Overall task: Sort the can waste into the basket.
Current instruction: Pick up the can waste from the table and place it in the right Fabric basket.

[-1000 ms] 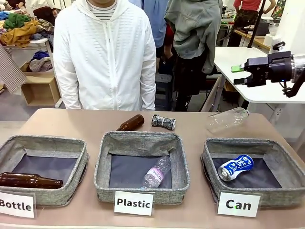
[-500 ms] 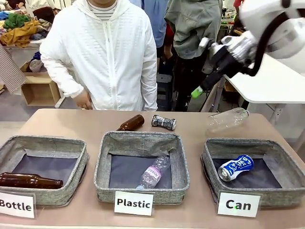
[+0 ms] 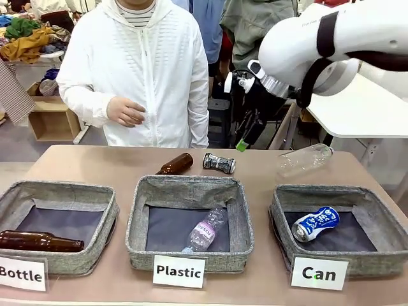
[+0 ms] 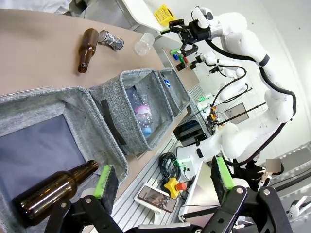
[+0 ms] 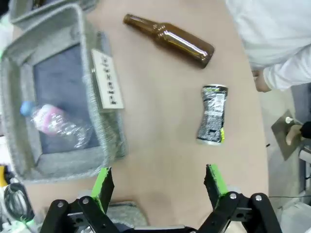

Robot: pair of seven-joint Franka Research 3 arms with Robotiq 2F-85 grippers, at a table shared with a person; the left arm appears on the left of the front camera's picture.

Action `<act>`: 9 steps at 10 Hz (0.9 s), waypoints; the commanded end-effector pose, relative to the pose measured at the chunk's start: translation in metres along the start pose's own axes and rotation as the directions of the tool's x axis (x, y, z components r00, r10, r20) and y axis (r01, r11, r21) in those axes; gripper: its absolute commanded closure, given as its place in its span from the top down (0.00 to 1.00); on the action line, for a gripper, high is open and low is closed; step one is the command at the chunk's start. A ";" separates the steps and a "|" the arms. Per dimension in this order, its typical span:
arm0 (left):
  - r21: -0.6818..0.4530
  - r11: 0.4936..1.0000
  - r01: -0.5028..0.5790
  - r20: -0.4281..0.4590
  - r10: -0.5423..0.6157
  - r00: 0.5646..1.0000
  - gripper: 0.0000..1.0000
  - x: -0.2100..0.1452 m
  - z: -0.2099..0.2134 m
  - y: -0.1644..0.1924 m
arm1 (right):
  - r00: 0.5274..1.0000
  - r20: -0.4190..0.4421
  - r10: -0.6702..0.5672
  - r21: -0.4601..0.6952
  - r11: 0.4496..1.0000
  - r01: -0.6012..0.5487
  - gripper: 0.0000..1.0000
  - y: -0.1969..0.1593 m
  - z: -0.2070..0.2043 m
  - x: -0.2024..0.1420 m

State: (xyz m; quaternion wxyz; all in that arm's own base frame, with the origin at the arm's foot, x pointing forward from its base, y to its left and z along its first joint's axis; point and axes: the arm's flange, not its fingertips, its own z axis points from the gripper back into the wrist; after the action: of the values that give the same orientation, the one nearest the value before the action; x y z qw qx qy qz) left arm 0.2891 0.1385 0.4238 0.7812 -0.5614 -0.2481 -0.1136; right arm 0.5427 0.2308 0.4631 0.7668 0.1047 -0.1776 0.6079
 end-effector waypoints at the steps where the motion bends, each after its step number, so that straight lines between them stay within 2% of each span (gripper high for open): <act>1: -0.005 1.000 0.001 -0.007 -0.001 1.000 1.00 -0.002 0.001 -0.003 | 1.000 -0.013 -0.004 0.037 0.999 0.004 1.00 0.003 0.009 -0.002; 2: -0.005 1.000 0.001 -0.007 -0.001 1.000 1.00 -0.002 0.001 -0.003 | 1.000 0.000 0.000 0.000 1.000 0.000 1.00 0.000 0.000 0.000; 3: -0.005 1.000 0.001 -0.007 -0.001 1.000 1.00 -0.002 0.001 -0.003 | 0.994 0.089 -0.062 0.010 0.998 0.061 1.00 -0.008 0.034 -0.030; 4: -0.005 1.000 0.001 -0.007 -0.001 1.000 1.00 -0.002 0.001 -0.003 | 0.974 0.189 -0.126 0.014 0.992 0.126 1.00 -0.005 0.080 -0.077; 6: -0.005 1.000 0.001 -0.007 -0.001 1.000 1.00 -0.002 0.001 -0.003 | 0.903 0.380 -0.200 0.033 0.979 0.203 1.00 0.008 0.137 -0.170; 7: -0.005 1.000 0.001 -0.007 -0.001 1.000 1.00 -0.002 0.001 -0.003 | 0.878 0.420 -0.230 0.070 0.973 0.221 1.00 0.016 0.144 -0.198; 9: -0.005 1.000 0.001 -0.007 -0.001 1.000 1.00 -0.002 0.001 -0.003 | 0.794 0.529 -0.300 0.060 0.946 0.318 1.00 0.045 0.163 -0.248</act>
State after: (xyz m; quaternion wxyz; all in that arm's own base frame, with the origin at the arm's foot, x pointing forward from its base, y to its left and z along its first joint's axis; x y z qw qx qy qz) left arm 0.2887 0.1387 0.4243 0.7811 -0.5611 -0.2492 -0.1138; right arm 0.4385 -0.0458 0.5216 0.7830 0.2768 -0.3495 0.4337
